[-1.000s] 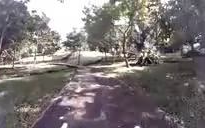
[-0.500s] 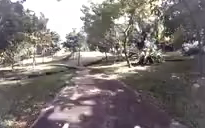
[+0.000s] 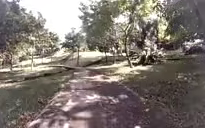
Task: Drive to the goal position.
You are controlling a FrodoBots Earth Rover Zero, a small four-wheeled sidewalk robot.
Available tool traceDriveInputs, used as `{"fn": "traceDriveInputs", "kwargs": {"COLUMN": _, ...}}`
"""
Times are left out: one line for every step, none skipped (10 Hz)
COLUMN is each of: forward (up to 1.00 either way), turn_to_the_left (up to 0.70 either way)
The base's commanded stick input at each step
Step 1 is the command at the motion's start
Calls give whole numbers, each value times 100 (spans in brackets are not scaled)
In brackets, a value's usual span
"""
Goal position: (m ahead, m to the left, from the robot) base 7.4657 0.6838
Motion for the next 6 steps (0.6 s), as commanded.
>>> {"fn": "traceDriveInputs", "kwargs": {"forward": 70, "turn_to_the_left": 0}}
{"fn": "traceDriveInputs", "kwargs": {"forward": 70, "turn_to_the_left": 0}}
{"fn": "traceDriveInputs", "kwargs": {"forward": 70, "turn_to_the_left": 0}}
{"fn": "traceDriveInputs", "kwargs": {"forward": 70, "turn_to_the_left": 0}}
{"fn": "traceDriveInputs", "kwargs": {"forward": 70, "turn_to_the_left": 0}}
{"fn": "traceDriveInputs", "kwargs": {"forward": 70, "turn_to_the_left": 0}}
